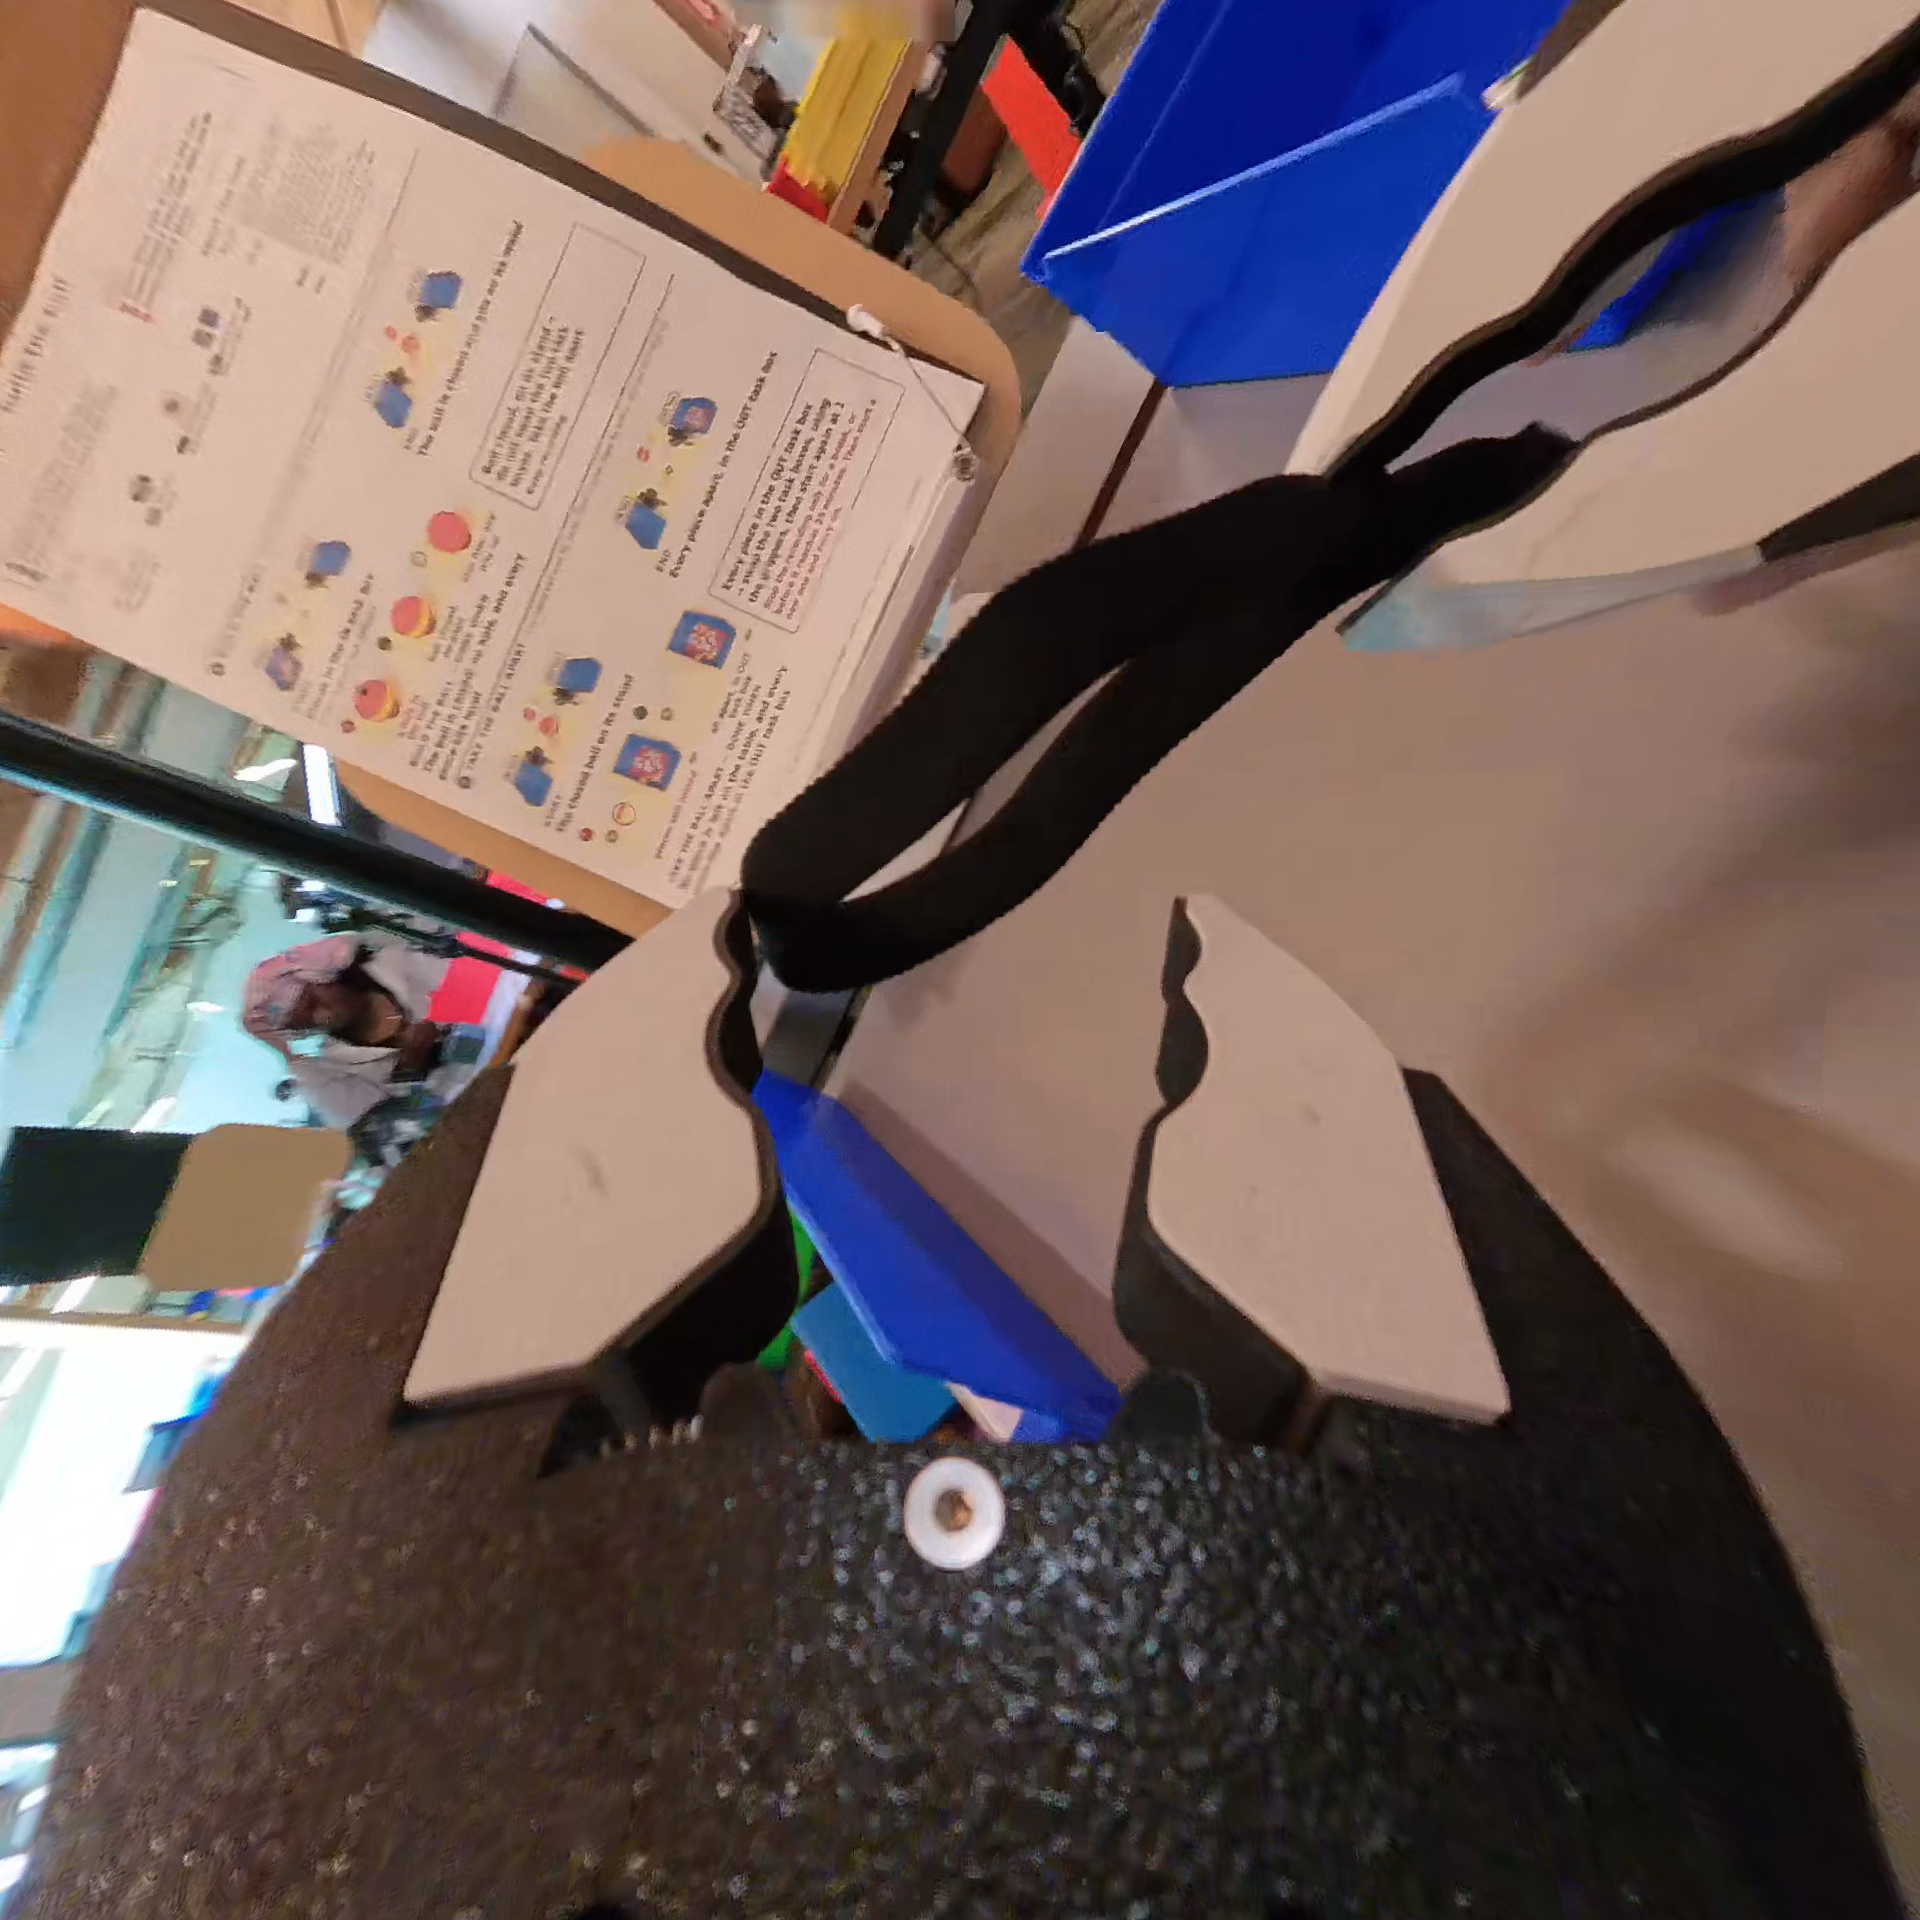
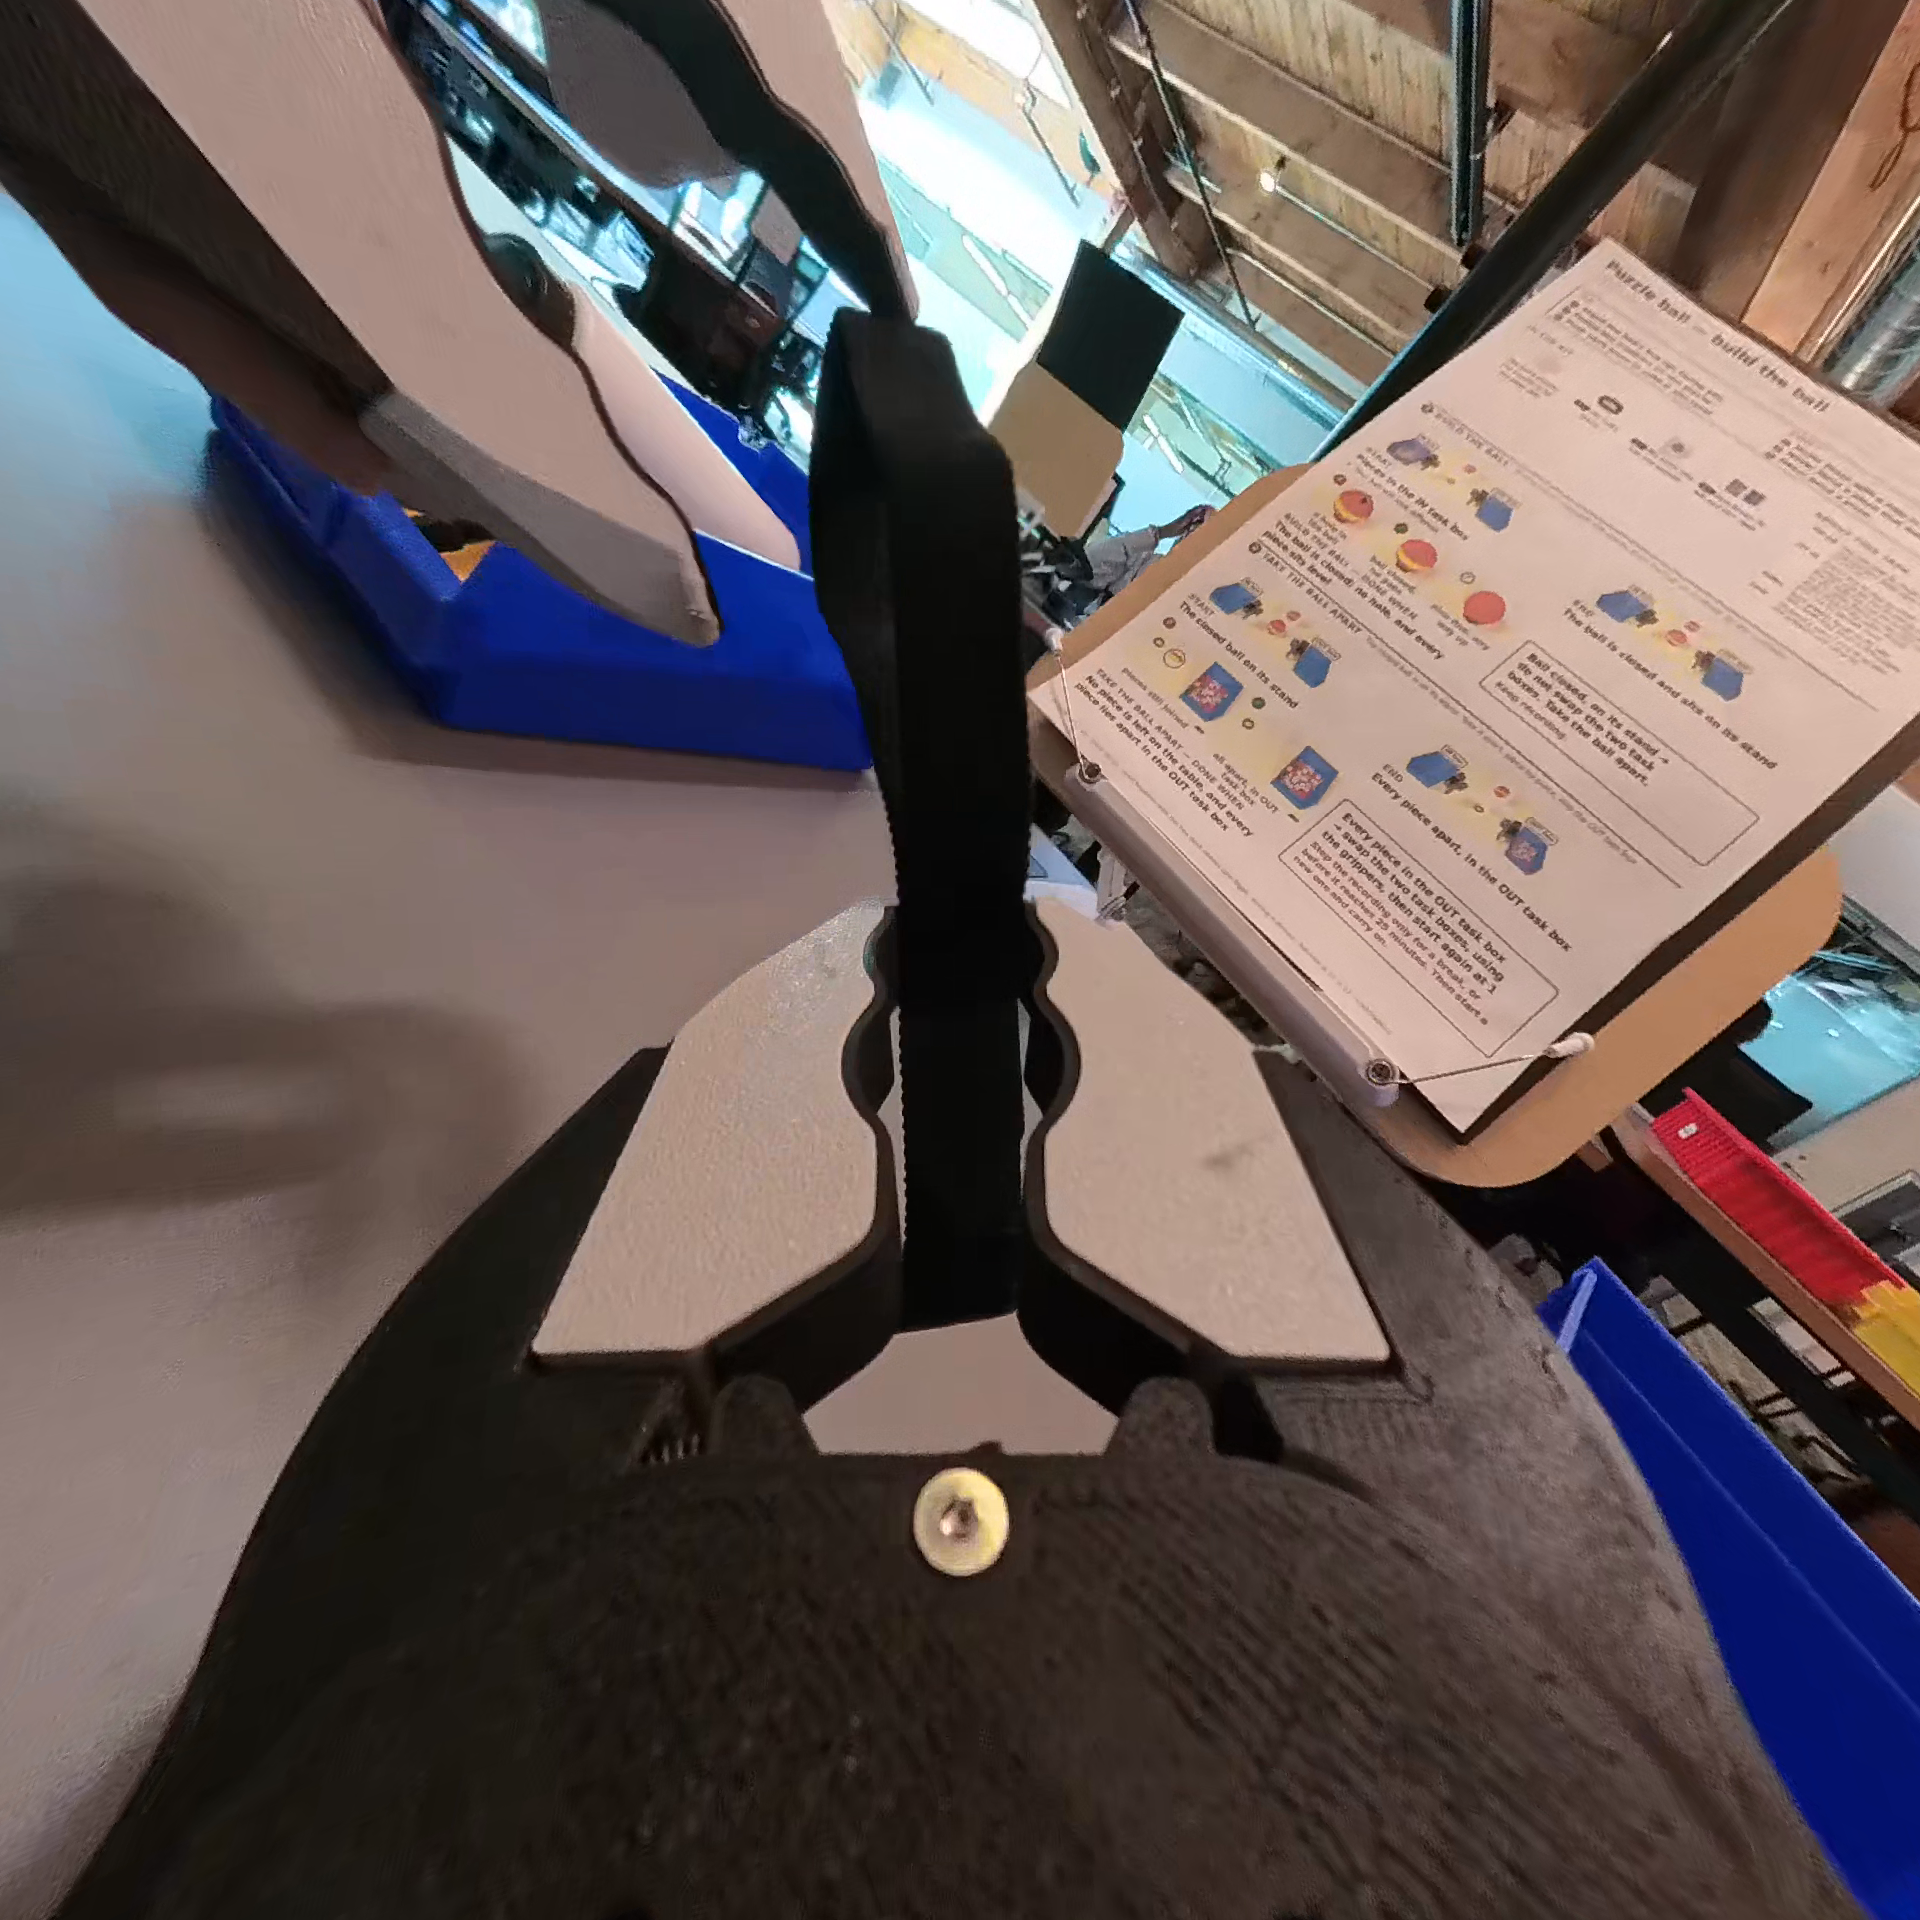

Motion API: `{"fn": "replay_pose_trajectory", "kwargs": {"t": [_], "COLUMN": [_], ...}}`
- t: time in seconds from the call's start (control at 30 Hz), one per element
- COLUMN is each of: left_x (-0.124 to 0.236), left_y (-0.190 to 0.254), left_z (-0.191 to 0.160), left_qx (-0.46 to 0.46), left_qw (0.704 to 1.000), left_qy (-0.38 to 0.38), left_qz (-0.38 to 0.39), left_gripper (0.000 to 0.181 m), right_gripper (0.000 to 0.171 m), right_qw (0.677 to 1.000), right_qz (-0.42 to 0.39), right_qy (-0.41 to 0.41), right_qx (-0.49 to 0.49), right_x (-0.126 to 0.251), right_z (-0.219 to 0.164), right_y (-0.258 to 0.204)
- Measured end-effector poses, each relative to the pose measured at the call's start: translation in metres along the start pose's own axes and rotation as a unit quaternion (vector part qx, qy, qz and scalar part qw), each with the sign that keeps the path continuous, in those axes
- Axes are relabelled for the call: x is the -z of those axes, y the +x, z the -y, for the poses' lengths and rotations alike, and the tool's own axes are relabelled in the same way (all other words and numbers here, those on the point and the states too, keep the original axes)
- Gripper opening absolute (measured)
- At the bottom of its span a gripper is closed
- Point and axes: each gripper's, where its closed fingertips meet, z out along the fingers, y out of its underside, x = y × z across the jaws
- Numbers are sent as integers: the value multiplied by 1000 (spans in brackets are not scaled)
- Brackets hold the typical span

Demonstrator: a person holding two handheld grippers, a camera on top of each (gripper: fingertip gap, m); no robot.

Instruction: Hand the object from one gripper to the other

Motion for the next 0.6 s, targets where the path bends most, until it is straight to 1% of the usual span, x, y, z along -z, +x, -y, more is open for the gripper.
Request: {"fn": "replay_pose_trajectory", "kwargs": {"t": [0.03, 0.1, 0.13, 0.23, 0.27, 0.3, 0.37, 0.43, 0.5, 0.53, 0.6], "left_x": [1, 3, 3, -1, -3, -4, -2, 1, 3, 2, 2], "left_y": [2, -4, -5, -6, -3, 2, 19, 39, 57, 63, 73], "left_z": [2, 2, -1, -24, -25, -20, -3, 12, 18, 18, 14], "left_qx": [11, 34, 46, 106, 114, 116, 108, 89, 55, 37, -1], "left_qw": [1000, 999, 999, 991, 990, 991, 990, 985, 982, 982, 979], "left_qy": [6, 5, -8, -78, -75, -54, -2, 30, 42, 41, 35], "left_qz": [-12, -4, -4, -12, -26, -43, -90, -143, -178, -183, -201], "left_gripper": [75, 73, 76, 86, 86, 84, 75, 67, 61, 60, 51], "right_gripper": [21, 21, 21, 21, 21, 21, 21, 21, 20, 20, 20], "right_qw": [1000, 1000, 999, 999, 999, 1000, 1000, 999, 996, 995, 992], "right_qz": [0, -15, -14, -15, -10, -8, 4, 33, 67, 78, 92], "right_qy": [0, -21, -28, -37, -31, -27, -22, -8, 11, 19, 33], "right_qx": [1, 16, 22, 4, -1, -2, 10, 30, 53, 64, 83], "right_x": [0, 0, 0, -1, -1, -1, -1, -2, -1, 0, 2], "right_z": [0, -4, -6, -11, -10, -9, -7, -3, 4, 7, 13], "right_y": [0, 4, 4, 5, 4, 3, -1, -13, -27, -33, -41]}}
